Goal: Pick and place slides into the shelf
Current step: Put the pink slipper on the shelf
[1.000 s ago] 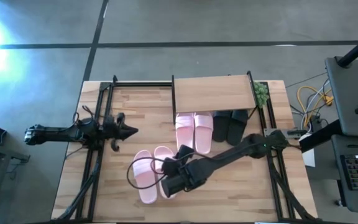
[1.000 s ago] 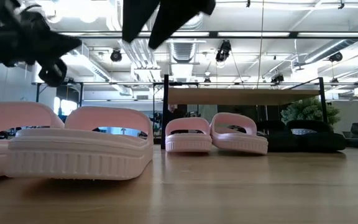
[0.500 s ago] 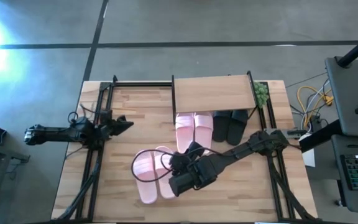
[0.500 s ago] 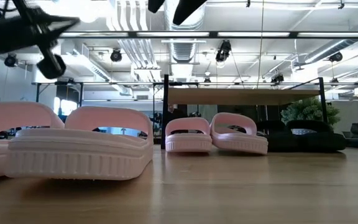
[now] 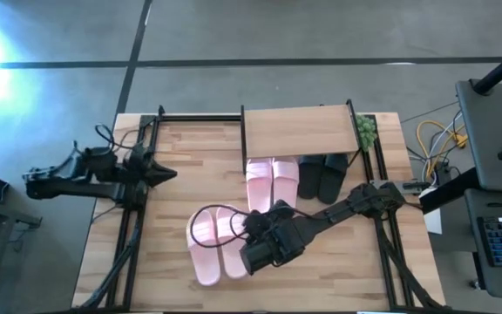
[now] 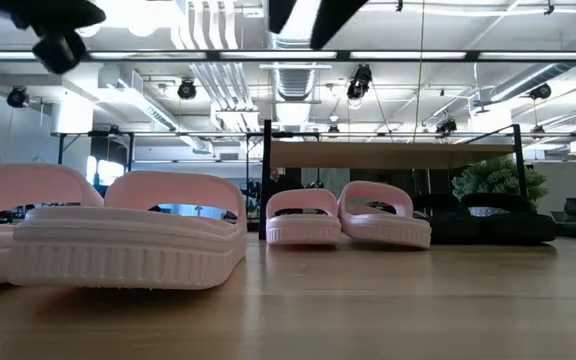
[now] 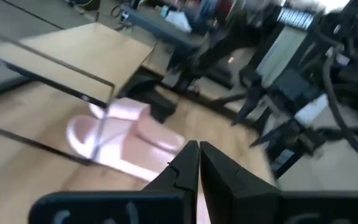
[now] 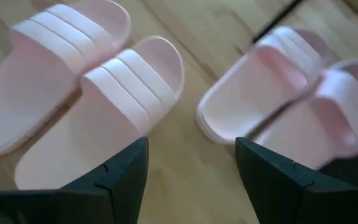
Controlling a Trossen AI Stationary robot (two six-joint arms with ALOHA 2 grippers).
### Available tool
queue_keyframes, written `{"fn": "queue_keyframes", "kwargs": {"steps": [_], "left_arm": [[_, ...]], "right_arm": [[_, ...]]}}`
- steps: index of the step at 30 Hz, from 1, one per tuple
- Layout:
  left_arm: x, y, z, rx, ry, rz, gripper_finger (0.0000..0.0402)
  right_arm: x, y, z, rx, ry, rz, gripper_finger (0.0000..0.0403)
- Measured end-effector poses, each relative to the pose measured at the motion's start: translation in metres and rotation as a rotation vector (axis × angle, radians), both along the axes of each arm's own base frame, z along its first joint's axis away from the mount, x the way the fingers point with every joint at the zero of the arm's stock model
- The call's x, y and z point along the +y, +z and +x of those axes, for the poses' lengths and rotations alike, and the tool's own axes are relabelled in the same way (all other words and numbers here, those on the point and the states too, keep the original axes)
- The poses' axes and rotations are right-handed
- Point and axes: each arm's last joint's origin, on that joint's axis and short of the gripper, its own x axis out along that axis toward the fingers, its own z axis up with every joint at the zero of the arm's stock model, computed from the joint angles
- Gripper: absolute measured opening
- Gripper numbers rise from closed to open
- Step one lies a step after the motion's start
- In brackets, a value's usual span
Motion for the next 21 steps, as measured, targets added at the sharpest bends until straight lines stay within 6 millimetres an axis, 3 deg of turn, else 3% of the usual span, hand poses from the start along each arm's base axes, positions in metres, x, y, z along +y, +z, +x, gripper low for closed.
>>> {"fn": "queue_keyframes", "kwargs": {"steps": [6,10,14,17,21], "left_arm": [[0.0,0.032,0.0,0.052,-0.027,0.072,0.0],[-0.008,0.04,0.011,0.011,-0.259,0.003,0.0],[-0.015,0.05,0.027,-0.123,-0.417,-0.051,0.0],[-0.017,0.046,0.042,-0.137,-0.436,-0.041,0.0],[-0.02,0.024,0.064,-0.024,-0.447,-0.041,0.0]], "right_arm": [[0.005,-0.001,-0.01,0.016,-0.096,0.024,0.0231],[0.01,0.0,-0.013,-0.013,-0.124,0.046,0.0231],[0.01,0.015,-0.016,-0.078,-0.122,0.078,0.0231],[0.002,0.033,-0.019,-0.166,-0.13,0.055,0.0231],[-0.016,0.054,-0.024,-0.219,-0.145,0.031,0.0231]]}}
